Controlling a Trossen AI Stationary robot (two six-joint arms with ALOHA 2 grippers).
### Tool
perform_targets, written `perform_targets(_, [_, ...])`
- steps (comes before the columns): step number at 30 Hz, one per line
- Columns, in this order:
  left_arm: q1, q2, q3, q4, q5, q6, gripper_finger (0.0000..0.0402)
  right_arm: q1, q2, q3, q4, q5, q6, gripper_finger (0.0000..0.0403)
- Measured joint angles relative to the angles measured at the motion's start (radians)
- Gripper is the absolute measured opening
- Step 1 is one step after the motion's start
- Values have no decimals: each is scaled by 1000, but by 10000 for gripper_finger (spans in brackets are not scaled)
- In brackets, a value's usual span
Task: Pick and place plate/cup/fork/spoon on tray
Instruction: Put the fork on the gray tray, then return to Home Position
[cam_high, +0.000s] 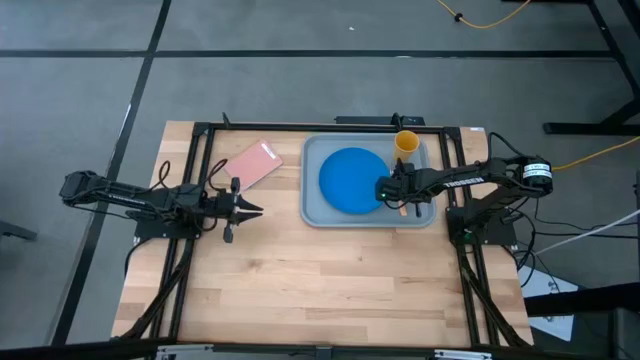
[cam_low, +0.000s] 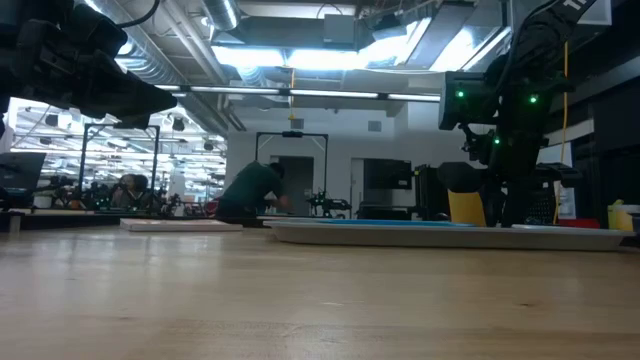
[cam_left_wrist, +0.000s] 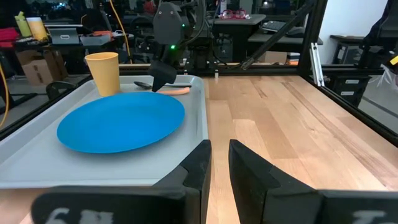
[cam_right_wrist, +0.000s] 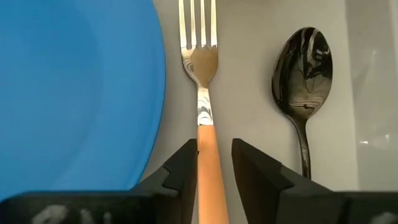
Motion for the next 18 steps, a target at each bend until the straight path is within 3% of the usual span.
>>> perform_targets(5, [0, 0, 0, 0, 0, 0, 49, 1, -15, 9, -17, 0, 3, 103])
perform_targets(11, [0, 0, 0, 0, 0, 0, 49, 50, -141, 120, -194, 17, 1, 102])
perform_targets(18, [0, 0, 0, 0, 0, 0, 49, 195, -239, 225, -206, -191, -140, 103])
